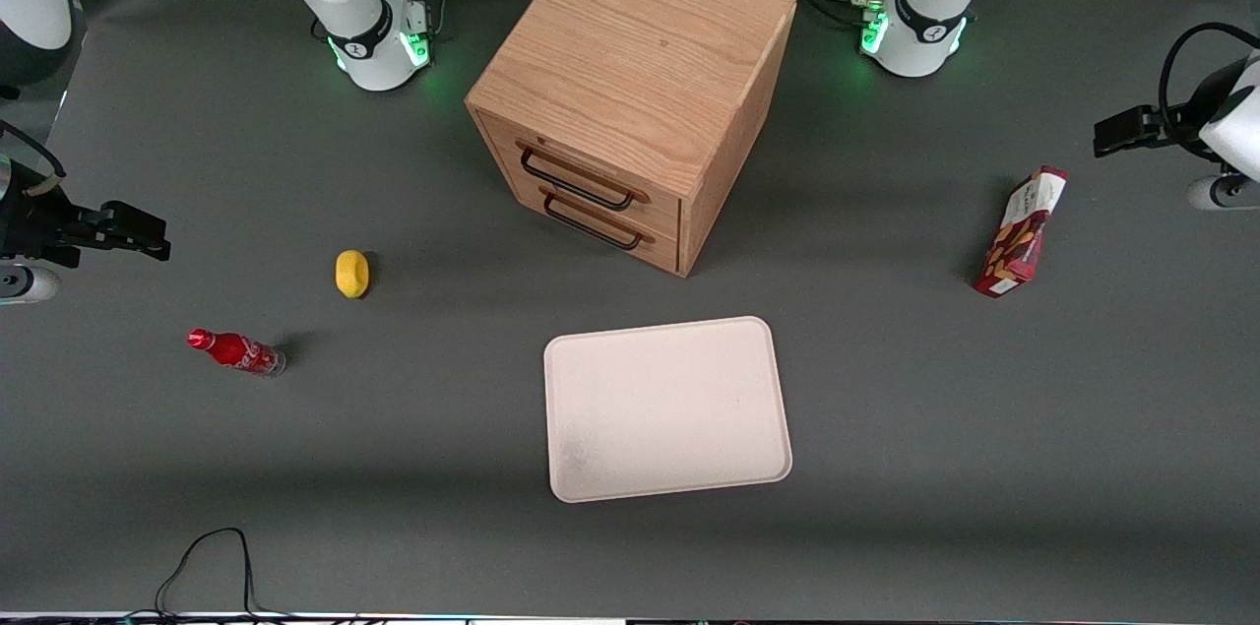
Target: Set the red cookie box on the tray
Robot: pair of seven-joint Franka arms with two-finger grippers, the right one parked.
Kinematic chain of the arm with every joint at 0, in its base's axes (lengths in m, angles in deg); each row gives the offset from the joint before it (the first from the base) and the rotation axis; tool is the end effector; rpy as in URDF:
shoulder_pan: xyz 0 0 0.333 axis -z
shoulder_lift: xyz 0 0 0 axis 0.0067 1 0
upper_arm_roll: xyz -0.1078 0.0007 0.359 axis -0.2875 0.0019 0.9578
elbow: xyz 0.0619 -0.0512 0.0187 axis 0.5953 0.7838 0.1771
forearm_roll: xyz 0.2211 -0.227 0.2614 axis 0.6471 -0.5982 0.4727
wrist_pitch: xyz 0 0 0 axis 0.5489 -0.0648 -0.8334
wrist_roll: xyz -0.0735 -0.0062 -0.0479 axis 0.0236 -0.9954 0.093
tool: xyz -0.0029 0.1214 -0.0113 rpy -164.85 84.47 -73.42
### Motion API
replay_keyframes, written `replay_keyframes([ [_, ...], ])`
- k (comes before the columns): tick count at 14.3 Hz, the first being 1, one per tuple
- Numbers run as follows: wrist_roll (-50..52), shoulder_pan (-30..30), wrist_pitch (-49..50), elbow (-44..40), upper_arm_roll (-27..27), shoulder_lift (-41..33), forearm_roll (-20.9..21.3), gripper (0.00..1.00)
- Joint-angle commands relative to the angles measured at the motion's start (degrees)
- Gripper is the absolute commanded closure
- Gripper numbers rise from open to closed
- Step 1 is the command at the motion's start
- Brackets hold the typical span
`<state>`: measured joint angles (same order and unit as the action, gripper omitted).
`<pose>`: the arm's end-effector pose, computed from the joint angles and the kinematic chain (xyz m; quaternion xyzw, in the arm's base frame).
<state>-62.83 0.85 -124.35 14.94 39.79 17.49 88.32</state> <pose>0.5434 0.0188 0.6470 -0.9897 0.0285 0.1331 0.0436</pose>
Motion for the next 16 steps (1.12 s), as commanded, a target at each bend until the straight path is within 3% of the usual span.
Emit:
replay_keyframes([
  [1, -10.0, -2.8, 0.8, 0.6, 1.5, -1.4, 1.4, 0.0],
  [5, -17.1, -7.1, -0.6, 3.3, 1.9, -2.1, 0.8, 0.0],
  [11, -17.3, -7.6, -3.7, 8.5, 1.9, -4.9, 0.8, 0.0],
  [16, -17.3, -7.7, -25.4, 32.1, 2.8, -13.2, 0.8, 0.0],
])
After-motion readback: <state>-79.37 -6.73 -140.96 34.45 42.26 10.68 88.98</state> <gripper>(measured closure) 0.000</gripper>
